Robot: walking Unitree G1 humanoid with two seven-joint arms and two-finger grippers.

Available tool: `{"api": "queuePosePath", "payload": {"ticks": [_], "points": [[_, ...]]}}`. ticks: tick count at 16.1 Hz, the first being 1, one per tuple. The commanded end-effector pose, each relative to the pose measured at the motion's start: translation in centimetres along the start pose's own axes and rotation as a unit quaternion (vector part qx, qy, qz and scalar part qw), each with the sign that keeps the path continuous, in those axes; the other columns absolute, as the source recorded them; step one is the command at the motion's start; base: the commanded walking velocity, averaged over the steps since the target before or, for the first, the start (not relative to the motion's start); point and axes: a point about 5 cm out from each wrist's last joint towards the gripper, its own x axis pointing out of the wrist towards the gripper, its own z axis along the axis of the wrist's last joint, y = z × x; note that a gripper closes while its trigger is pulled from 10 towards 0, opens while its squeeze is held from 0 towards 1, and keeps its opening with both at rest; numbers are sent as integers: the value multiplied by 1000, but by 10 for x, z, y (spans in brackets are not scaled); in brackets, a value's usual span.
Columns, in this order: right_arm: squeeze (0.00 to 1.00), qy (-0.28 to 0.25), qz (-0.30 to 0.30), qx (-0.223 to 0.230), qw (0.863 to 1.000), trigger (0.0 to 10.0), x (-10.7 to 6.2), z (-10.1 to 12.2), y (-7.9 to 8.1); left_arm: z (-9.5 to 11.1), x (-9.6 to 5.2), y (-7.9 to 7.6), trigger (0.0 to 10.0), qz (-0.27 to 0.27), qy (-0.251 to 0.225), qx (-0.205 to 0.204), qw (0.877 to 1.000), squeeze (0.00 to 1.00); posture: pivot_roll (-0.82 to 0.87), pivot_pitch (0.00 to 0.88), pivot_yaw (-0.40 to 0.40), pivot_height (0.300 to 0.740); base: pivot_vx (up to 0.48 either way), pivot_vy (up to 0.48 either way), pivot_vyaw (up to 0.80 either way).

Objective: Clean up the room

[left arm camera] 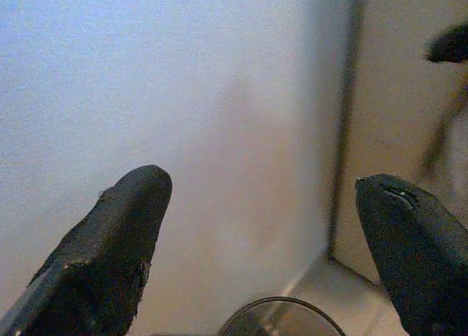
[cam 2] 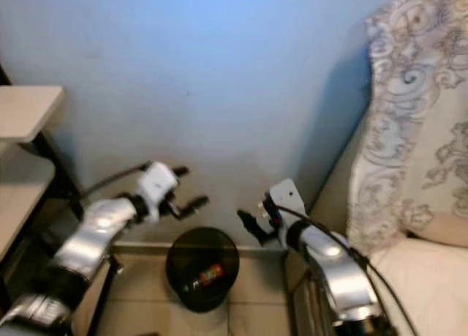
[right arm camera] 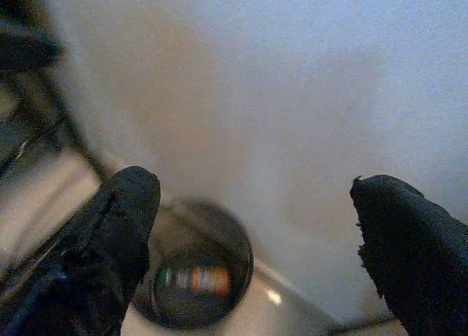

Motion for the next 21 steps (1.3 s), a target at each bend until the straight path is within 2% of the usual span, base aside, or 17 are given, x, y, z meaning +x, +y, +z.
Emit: {"api": "queuePosePath", "payload": {"ticks": [1,4,6,9,10,12,13,15,17,20,21], "points": [[0,-6,-39,21,999,10000,-2,-4,-5,3,-7,4,10000,28,2,-14,1000,988,-25,0,13,740,0,0,0],[0,-19,-132,89,987,10000,-1,-14,0,10,-33,10,10000,144,-12,-49,988,694,-3,0,14,740,0,0,-500],[0,-22,-148,124,981,10000,-6,-19,3,10,-45,7,10000,179,0,-58,982,659,9,0,3,740,0,0,-750],[0,-22,-173,146,974,10000,-15,-27,7,-5,-70,1,10000,222,51,-77,971,655,36,0,-33,740,0,0,-769],[0,-22,-188,160,969,10000,-20,-30,5,-11,-79,-5,10000,231,63,-91,967,651,38,0,-34,740,0,0,-769],[0,-17,-208,142,968,10000,-23,-33,2,-13,-81,-10,10000,235,72,-105,964,659,32,0,-26,740,0,0,-769],[0,-62,-222,158,960,10000,-26,-21,-6,-15,-81,-14,10000,238,81,-114,961,659,37,0,-29,740,0,0,-788],[0,-80,-224,171,956,10000,-26,-14,-8,-12,-80,-13,10000,241,79,-113,961,659,38,0,-29,740,0,0,-781],[0,-102,-246,174,948,10000,-24,-8,-12,-10,-74,-9,10000,249,64,-137,957,663,41,0,-34,740,0,0,-772],[0,-120,-255,144,949,10000,-16,5,-12,-7,-70,-9,10000,244,62,-141,958,659,30,0,-35,740,0,0,-756],[0,-124,-272,121,947,10000,-11,7,-13,-9,-68,-2,10000,259,70,-141,953,667,24,0,-34,740,0,0,-763]]}}
